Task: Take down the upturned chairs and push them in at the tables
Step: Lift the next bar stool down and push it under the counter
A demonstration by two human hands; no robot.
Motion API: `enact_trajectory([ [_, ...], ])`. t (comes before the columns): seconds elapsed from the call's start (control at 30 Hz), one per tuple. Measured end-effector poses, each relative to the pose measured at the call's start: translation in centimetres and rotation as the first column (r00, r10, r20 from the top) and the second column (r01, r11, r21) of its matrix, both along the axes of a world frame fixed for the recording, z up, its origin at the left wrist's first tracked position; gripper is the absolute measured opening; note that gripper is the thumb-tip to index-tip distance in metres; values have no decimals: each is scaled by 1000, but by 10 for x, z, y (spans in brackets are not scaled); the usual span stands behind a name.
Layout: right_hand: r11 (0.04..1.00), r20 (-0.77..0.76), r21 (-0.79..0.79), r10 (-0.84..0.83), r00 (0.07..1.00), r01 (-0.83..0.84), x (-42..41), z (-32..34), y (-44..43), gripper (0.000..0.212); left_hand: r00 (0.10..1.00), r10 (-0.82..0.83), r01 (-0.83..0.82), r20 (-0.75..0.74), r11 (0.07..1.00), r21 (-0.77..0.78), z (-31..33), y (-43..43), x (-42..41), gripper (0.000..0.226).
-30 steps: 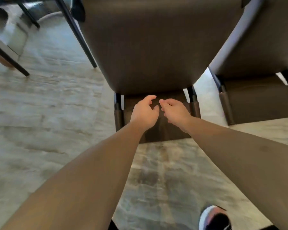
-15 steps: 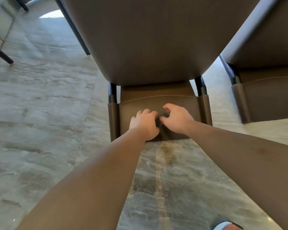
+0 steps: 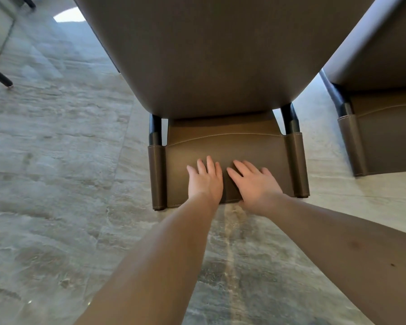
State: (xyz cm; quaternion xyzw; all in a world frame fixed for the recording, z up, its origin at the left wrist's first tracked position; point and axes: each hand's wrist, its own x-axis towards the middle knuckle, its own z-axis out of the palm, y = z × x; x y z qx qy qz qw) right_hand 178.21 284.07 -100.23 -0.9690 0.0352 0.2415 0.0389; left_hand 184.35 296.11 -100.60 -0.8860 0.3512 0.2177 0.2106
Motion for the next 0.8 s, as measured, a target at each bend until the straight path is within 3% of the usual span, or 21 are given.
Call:
enact_trajectory([
  [0.13,999,14,-28,23,1000,-23,1,-7,1,88,999,42,-41,6,997,-68,-12,-7,-12,71],
  [0.3,998,27,-64,6,1000,-4,-7,-21,3,103,998,58,-55,34,995,-88,-23,-7,-19,78],
  [0.57,996,38,-90,-18,999,22,-7,-32,5,99,992,128,-128,-3,989,-80,-35,-12,-22,82],
  [0.8,996,-3,-45,-72,997,71,-8,-28,8,108,983,185,-186,-15,980,-72,-38,-19,-26,82],
])
